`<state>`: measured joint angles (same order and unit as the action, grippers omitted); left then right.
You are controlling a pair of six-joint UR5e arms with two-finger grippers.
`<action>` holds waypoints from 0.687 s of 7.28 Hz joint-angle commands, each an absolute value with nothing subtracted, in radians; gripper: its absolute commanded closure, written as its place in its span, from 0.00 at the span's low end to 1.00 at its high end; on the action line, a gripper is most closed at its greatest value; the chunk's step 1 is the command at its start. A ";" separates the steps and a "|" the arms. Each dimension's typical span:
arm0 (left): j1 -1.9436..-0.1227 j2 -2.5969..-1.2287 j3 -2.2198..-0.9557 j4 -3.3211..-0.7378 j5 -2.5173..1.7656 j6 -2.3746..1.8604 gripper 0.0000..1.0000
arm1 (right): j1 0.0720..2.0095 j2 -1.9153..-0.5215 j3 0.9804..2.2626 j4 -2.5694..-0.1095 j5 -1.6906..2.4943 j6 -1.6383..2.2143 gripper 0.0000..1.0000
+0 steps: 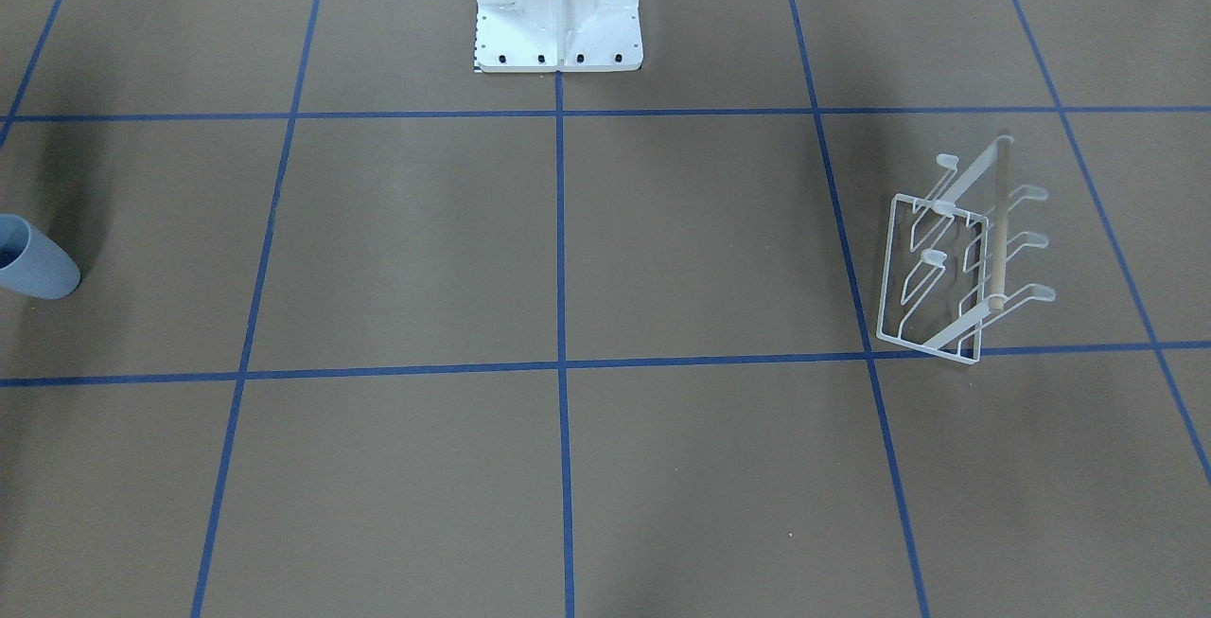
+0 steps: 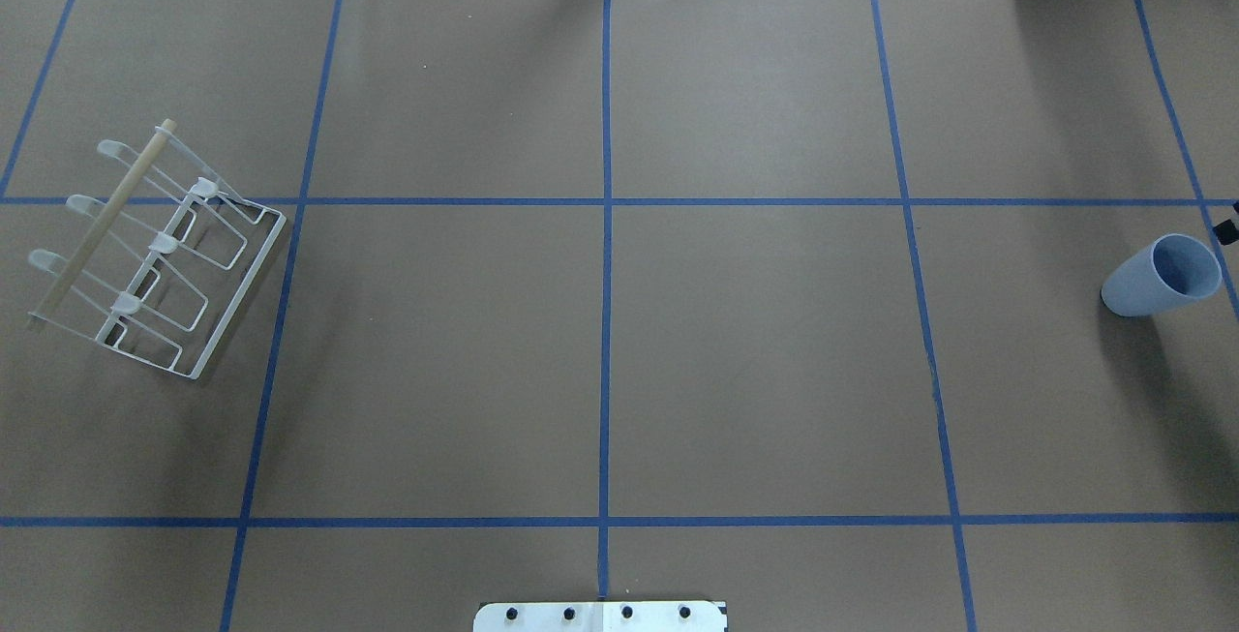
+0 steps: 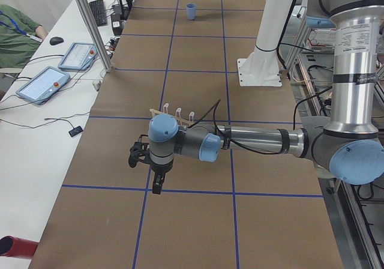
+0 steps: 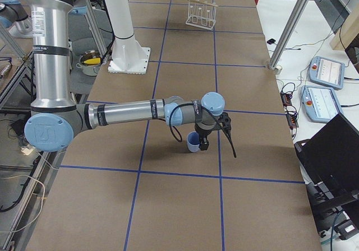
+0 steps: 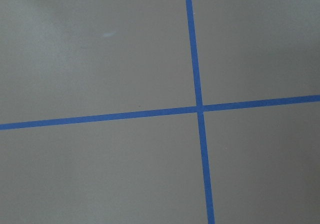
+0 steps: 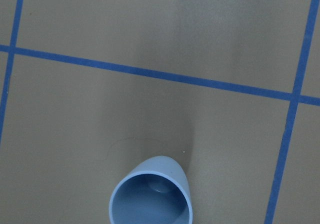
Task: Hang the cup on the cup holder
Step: 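Grasp the light blue cup at its base with the right gripper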
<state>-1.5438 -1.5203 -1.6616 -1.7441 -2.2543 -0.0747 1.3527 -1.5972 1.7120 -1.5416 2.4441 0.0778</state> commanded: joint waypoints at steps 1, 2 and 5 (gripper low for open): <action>-1.545 -1.520 -1.661 -1.744 -2.255 -0.075 0.01 | 1.315 -1.598 1.695 -1.542 2.425 0.080 0.00; -1.543 -1.520 -1.660 -1.744 -2.255 -0.074 0.01 | 1.304 -1.595 1.684 -1.542 2.425 0.080 0.00; -1.543 -1.520 -1.655 -1.744 -2.253 -0.075 0.01 | 1.287 -1.591 1.661 -1.542 2.396 0.080 0.00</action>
<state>-1.5433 -1.5202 -1.6580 -1.7441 -2.2540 -0.0750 1.2940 -1.5918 1.6696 -1.5416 2.4132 0.0791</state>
